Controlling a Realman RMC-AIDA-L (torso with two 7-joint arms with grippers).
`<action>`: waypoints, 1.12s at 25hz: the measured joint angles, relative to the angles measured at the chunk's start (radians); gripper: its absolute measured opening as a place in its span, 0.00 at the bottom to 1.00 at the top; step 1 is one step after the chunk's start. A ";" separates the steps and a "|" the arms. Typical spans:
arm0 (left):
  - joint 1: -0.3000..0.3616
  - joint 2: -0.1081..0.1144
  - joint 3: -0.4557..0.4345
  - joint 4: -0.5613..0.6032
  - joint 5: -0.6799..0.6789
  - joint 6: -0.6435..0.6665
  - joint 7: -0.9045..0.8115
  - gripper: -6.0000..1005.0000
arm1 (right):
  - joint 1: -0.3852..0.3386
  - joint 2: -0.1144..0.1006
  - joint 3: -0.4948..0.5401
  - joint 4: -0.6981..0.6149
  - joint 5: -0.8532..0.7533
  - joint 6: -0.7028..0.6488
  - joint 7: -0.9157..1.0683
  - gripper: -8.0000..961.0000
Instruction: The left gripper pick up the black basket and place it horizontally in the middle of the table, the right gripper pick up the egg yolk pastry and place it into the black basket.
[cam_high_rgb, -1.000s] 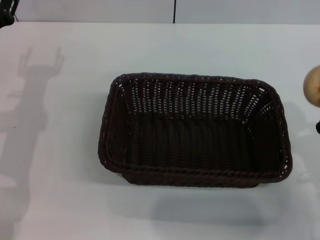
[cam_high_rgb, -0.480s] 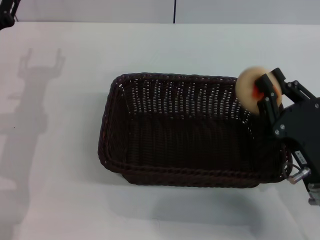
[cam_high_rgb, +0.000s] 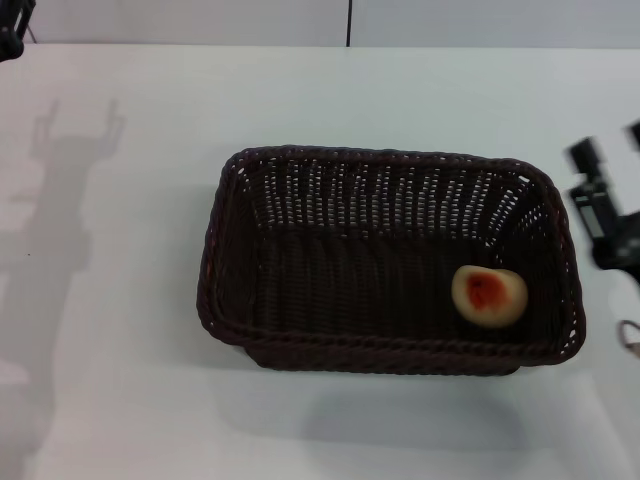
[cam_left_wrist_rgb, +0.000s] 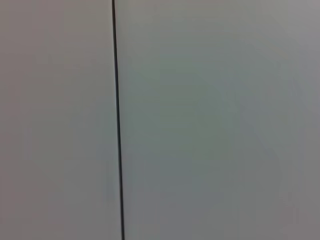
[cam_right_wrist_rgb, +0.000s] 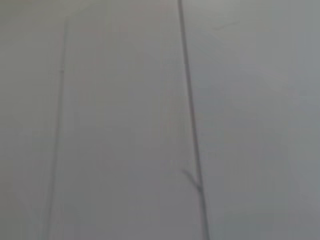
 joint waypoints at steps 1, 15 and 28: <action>0.000 0.000 0.000 0.008 0.001 0.006 -0.001 0.78 | -0.012 0.000 0.016 0.001 0.019 -0.003 0.001 0.44; -0.001 -0.007 0.020 0.237 0.000 0.122 -0.061 0.78 | -0.171 0.002 0.068 -0.107 0.548 -0.036 0.102 0.85; 0.024 -0.014 0.061 0.308 -0.009 0.189 -0.111 0.78 | -0.184 0.005 0.073 -0.118 0.551 -0.037 0.096 0.86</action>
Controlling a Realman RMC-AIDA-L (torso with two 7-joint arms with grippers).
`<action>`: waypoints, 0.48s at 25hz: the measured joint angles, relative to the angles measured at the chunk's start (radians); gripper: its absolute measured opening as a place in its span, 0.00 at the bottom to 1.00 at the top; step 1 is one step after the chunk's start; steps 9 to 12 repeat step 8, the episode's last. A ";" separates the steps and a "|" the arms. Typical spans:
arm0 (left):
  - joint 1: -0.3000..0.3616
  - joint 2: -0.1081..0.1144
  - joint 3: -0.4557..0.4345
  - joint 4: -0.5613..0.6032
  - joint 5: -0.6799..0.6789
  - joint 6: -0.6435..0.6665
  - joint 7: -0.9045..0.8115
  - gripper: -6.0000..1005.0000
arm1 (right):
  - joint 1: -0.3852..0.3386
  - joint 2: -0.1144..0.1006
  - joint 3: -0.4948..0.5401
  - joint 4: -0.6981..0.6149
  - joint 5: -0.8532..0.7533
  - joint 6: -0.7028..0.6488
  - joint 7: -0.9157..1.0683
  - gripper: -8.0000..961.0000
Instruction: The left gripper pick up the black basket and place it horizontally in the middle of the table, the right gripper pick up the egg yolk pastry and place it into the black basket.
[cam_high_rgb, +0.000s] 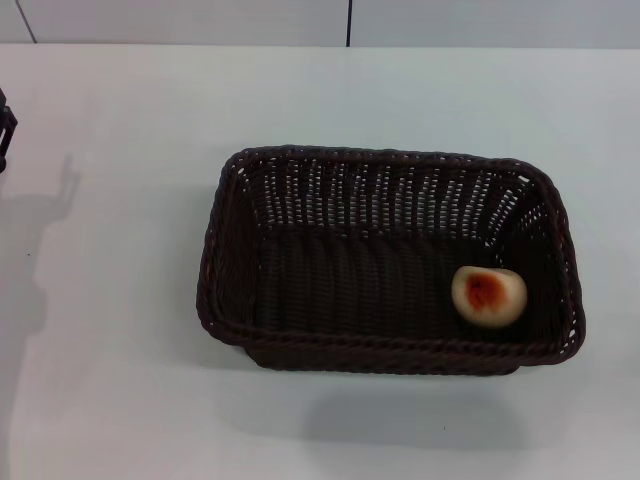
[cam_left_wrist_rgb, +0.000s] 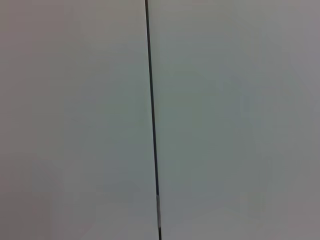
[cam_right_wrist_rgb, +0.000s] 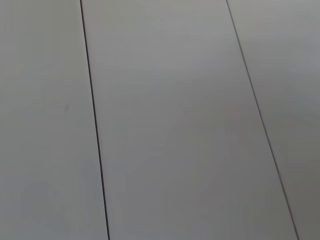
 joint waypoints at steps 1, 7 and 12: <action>0.000 0.000 0.008 0.007 0.000 0.008 -0.005 0.78 | 0.000 0.000 0.001 0.000 0.000 0.000 -0.001 0.86; -0.007 0.002 0.019 0.009 0.001 0.006 -0.006 0.78 | 0.008 -0.001 0.002 0.000 0.000 0.001 -0.002 0.86; -0.008 0.002 0.021 0.009 0.001 0.006 -0.005 0.78 | 0.009 -0.002 0.002 0.000 0.000 0.001 -0.002 0.86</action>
